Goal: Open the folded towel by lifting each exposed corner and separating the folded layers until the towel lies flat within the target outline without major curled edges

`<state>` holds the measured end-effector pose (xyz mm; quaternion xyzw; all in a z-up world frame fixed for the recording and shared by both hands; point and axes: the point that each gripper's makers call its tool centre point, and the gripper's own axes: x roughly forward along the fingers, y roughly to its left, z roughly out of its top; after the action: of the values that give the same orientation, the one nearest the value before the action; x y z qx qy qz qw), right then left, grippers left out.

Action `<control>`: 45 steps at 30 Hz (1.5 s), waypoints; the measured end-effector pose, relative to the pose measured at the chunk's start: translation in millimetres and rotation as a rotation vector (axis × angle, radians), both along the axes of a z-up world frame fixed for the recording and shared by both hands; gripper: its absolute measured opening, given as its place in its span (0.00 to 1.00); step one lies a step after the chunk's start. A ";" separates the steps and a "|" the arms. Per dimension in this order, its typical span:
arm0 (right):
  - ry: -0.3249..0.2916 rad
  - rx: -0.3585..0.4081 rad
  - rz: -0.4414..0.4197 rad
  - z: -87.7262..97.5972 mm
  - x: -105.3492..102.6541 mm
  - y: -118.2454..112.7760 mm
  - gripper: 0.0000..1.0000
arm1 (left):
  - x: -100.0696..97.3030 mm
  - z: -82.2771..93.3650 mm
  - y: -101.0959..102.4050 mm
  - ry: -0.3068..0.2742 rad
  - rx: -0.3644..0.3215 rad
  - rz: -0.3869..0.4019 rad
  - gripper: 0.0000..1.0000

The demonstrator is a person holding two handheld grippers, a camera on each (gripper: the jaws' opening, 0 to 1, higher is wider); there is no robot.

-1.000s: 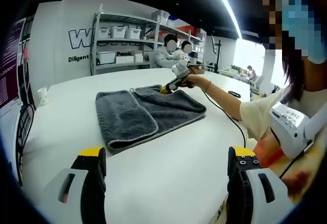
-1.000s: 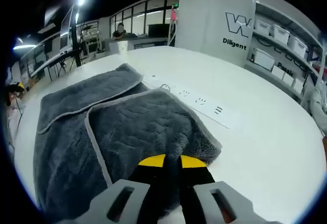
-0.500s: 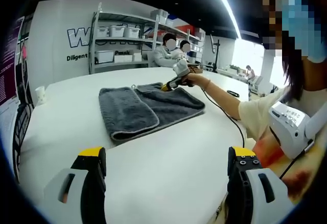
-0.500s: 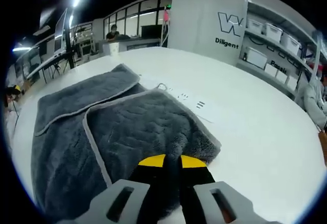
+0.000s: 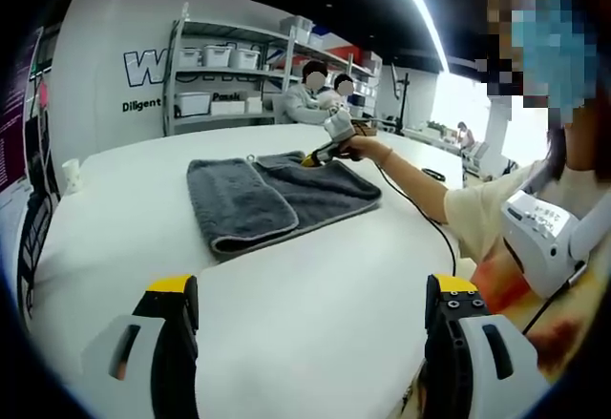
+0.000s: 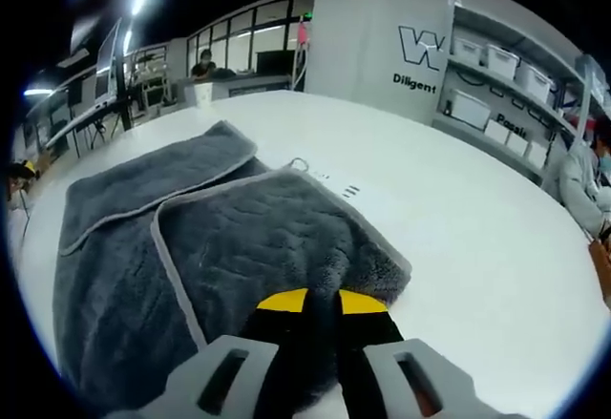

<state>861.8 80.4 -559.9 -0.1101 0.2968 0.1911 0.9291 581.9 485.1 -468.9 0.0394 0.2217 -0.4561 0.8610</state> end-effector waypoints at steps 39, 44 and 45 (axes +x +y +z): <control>-0.091 -0.132 -0.166 75.4 -28.1 -25.0 0.92 | 6.3 6.6 11.2 -0.001 -0.045 0.058 0.96; -0.110 -0.112 -0.180 96.6 -57.3 -21.5 0.99 | 7.2 9.7 15.2 -0.005 -0.055 0.070 0.96; -0.116 -0.116 -0.186 101.5 -64.5 -21.9 0.99 | 7.6 10.0 16.0 -0.006 -0.057 0.073 0.96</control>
<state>797.3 58.6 -458.5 -0.1465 0.2622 0.0800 0.9505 589.5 501.2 -458.8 0.0078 0.2075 -0.4303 0.8785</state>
